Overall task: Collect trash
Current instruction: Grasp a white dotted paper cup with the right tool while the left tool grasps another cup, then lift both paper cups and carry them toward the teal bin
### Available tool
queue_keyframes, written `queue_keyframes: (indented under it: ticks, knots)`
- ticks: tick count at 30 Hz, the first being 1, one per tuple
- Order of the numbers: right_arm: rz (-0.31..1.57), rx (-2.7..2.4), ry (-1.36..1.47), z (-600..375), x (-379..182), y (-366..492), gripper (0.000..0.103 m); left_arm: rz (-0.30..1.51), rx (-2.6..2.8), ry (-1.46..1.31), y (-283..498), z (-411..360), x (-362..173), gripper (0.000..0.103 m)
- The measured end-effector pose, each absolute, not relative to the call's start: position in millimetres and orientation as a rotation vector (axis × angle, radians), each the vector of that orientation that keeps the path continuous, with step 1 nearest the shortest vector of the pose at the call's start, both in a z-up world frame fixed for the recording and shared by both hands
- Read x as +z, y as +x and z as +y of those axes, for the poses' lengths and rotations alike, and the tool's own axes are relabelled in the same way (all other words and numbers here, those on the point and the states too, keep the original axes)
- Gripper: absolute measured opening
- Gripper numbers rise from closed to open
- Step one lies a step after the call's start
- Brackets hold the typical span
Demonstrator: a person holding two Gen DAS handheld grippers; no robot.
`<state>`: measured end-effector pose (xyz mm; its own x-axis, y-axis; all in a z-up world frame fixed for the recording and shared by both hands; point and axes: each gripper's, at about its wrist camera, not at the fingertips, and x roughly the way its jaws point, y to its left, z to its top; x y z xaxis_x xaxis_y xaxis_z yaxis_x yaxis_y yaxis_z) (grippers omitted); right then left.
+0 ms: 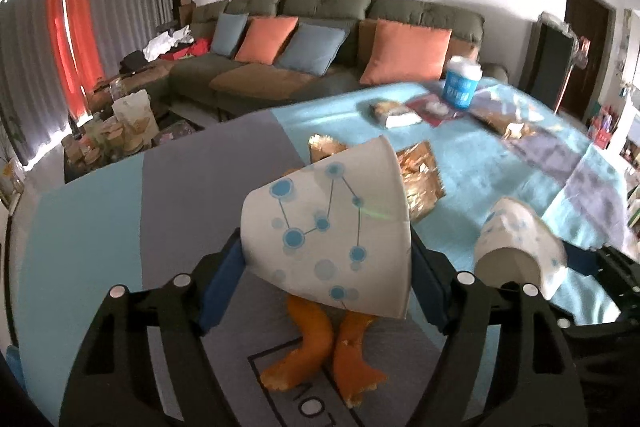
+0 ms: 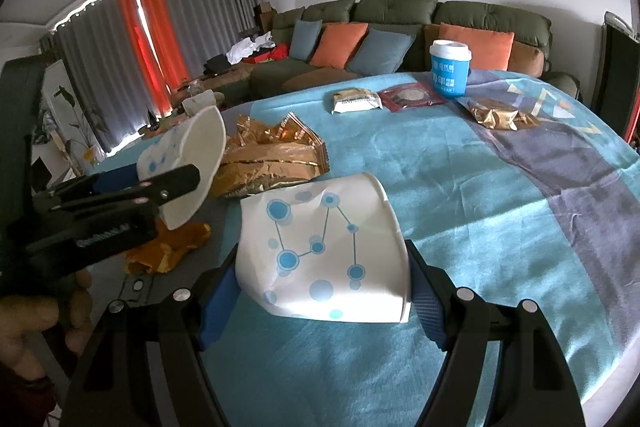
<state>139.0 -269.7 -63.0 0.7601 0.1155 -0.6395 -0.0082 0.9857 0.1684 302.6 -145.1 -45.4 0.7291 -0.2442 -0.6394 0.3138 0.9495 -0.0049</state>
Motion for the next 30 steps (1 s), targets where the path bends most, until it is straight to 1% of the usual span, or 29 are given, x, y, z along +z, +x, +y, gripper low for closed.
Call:
queue_keyframes:
  ticks: [6,12,21,30]
  knots:
    - [0.657,0.076,0.141,-263,-48,131,0.074,0.633,-0.308,0.06,278,-128,-20,0.075]
    - [0.597,0.109,0.121,-253,-32,118,0.074,0.558,-0.271,0.005,232,-91,6,0.075]
    - [0.527,0.205,0.067,-219,-9,95,0.074,0.497,-0.15,-0.055,160,-28,15,0.075]
    - [0.451,0.293,-0.005,-178,16,68,0.074,0.419,-0.067,-0.071,98,16,27,0.075]
